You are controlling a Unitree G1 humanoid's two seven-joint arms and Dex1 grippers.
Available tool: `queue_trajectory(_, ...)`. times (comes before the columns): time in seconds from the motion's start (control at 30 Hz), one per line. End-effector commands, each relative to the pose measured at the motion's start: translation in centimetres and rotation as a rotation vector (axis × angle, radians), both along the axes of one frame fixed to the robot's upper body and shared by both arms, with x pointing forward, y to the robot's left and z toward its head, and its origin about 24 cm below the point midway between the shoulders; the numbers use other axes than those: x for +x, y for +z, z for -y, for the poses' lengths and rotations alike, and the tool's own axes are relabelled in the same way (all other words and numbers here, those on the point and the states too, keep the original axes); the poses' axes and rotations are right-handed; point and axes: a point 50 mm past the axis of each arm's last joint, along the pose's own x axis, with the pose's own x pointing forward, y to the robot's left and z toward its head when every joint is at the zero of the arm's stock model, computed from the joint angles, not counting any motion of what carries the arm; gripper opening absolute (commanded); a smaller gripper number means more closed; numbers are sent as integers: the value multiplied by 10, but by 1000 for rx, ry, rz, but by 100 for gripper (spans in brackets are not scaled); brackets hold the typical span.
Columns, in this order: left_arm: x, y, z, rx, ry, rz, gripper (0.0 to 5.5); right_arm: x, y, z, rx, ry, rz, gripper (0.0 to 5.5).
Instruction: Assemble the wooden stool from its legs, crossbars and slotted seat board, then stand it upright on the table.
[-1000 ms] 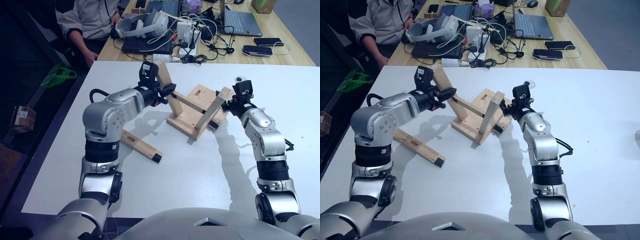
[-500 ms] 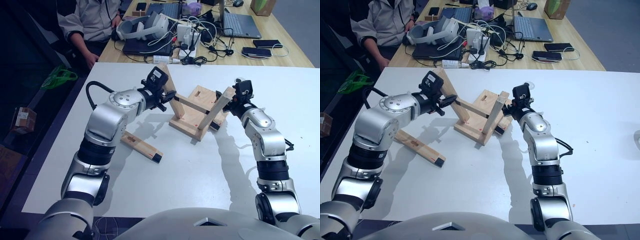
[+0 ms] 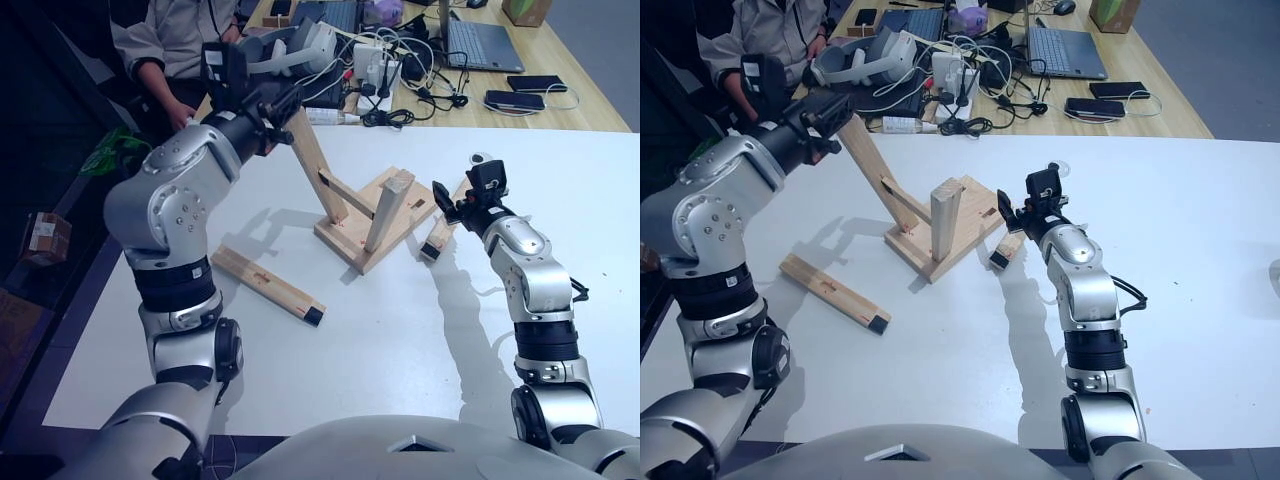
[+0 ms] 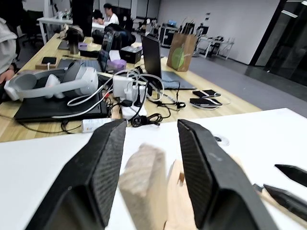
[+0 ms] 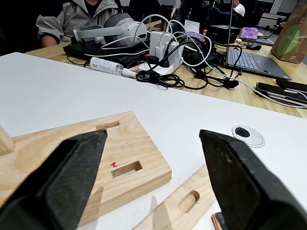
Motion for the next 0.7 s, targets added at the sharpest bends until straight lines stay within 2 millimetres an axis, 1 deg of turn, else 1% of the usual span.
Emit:
queue_trajectory(0.03,3,30,-9,4,23,98,194,0,4,2,-8,1,9,357)
queue_trajectory(0.07,5,41,-12,-2,35,141,194,0,4,2,-7,1,9,357)
queue_trajectory(0.13,22,79,-14,-4,56,257,194,1,4,-1,-5,7,10,357)
queue_trajectory(0.17,27,92,-12,-1,55,295,194,2,5,-2,-5,12,11,357)
queue_trajectory(0.2,32,103,-8,-1,53,323,194,2,5,-3,-4,15,13,357)
queue_trajectory(0.27,41,111,-5,8,66,332,194,3,6,-4,-3,21,15,357)
queue_trajectory(0.33,53,97,-3,35,83,273,194,3,7,-5,2,21,27,357)
queue_trajectory(0.37,59,78,0,54,89,203,194,3,8,-5,18,10,38,357)
queue_trajectory(0.4,64,56,1,78,98,128,194,3,10,-5,43,-4,55,357)
queue_trajectory(0.47,69,-2,4,141,103,-76,194,1,16,-5,172,-57,96,357)
queue_trajectory(0.5,66,-33,8,177,75,-178,194,-2,17,-5,228,-77,104,357)
queue_trajectory(0.53,63,-53,13,203,45,-242,194,-5,16,-5,265,-90,106,357)
queue_trajectory(0.57,58,-66,23,218,-6,-281,194,-9,14,-6,281,-97,97,357)
queue_trajectory(0.6,56,-69,32,221,-40,-285,194,-12,10,-8,286,-97,83,357)
queue_trajectory(0.63,55,-66,37,215,-59,-273,194,-14,8,-10,288,-97,73,357)
queue_trajectory(0.7,57,-50,38,205,-46,-213,194,-16,7,-14,291,-95,63,357)
